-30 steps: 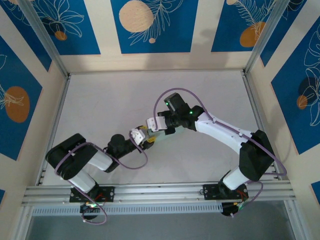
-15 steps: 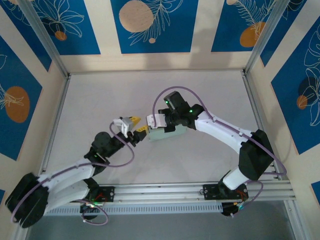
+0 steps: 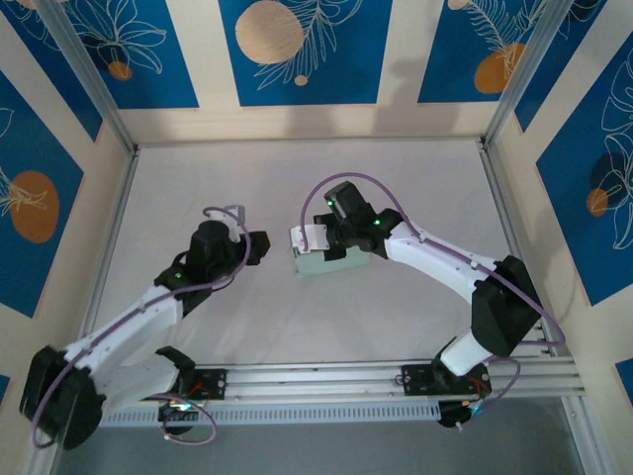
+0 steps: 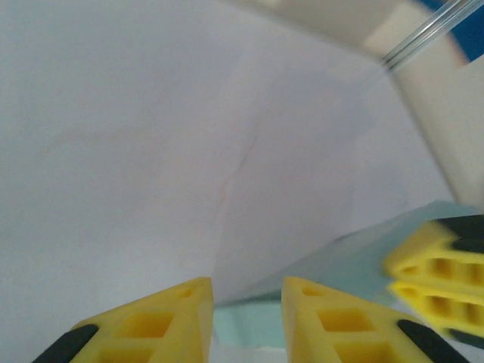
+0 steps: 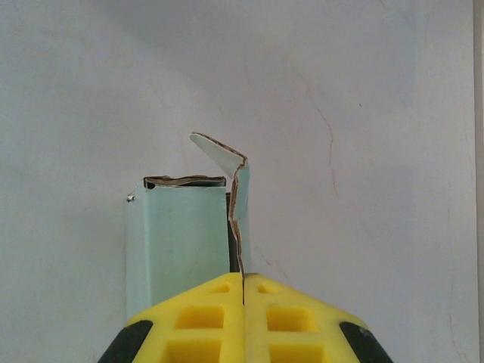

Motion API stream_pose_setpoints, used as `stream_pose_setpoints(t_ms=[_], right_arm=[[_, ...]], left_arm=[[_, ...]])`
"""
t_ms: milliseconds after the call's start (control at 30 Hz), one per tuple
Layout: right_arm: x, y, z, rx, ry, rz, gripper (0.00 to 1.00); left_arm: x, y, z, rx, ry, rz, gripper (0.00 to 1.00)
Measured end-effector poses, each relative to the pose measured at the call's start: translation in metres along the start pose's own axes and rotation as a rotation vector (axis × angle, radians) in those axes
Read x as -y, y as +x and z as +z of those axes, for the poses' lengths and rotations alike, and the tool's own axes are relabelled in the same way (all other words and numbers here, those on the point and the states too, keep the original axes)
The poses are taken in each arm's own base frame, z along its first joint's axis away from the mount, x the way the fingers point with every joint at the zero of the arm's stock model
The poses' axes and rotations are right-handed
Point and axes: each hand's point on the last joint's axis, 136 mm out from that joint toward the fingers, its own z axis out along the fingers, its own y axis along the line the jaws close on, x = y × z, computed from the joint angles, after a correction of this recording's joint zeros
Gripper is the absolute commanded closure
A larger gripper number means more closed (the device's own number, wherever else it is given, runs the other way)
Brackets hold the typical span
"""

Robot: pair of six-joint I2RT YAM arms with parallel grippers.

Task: Fold the paper box

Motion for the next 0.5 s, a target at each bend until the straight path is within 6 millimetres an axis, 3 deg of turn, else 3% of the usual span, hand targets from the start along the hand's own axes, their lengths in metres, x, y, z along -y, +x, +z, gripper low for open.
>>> stream_pose_setpoints(t_ms=[100,200,500], right_arm=[[0.000,0.000,0.000,0.000,0.000,0.001,1.00],[0.001,0.002,-0.001,0.004,-0.002,0.016,1.00],[0.003,0.006,-0.003,-0.003,-0.037,0.078,1.00]], left_arm=[[-0.011,0.029,0.021,-0.149,-0.003,-0.087,0.71],[-0.008,0.045,0.033,-0.246,0.028,-0.135,0.71],[0.024,0.035,0.037,-0.267,0.170,-0.184,0.71]])
